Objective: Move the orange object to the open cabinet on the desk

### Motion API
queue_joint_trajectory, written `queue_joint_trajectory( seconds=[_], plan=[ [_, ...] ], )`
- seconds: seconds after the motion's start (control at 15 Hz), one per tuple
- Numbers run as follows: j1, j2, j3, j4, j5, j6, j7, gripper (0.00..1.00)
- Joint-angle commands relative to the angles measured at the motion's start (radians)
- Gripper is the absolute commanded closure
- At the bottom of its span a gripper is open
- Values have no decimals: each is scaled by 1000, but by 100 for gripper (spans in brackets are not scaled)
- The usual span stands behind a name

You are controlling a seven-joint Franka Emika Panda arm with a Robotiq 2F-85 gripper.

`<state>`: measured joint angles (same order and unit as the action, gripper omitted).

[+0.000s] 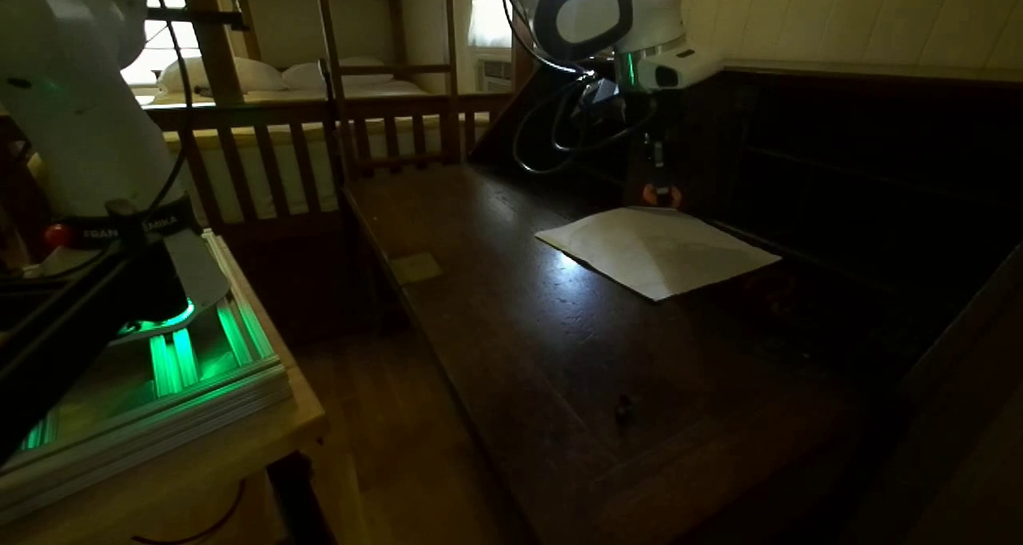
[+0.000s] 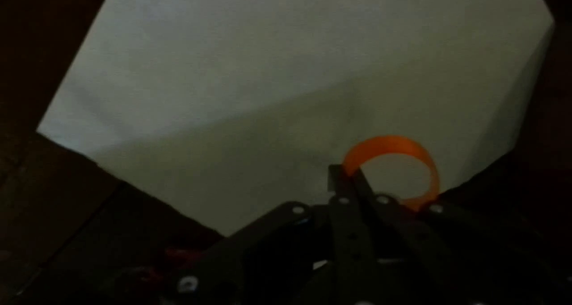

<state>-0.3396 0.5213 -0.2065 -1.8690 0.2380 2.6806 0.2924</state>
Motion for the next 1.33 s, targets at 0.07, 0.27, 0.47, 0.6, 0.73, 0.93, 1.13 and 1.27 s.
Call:
queue_joint_trajectory(
  seconds=[0.07, 0.27, 0.47, 0.6, 0.73, 0.93, 1.13, 1.27],
  plan=[
    [-140, 205, 147, 243, 91, 21, -300, 100],
    [-229, 310, 256, 382, 121, 111, -445, 100],
    [-229, 290, 267, 348, 108, 133, -423, 98],
    [-266, 326, 320, 405, 120, 150, -454, 98],
    [-274, 338, 329, 425, 121, 151, -458, 98],
    [-252, 407, 315, 483, 103, 284, -468, 100],
    [-246, 480, 337, 542, 84, 435, -445, 100],
    [-242, 526, 350, 577, 57, 491, -434, 100]
  ],
)
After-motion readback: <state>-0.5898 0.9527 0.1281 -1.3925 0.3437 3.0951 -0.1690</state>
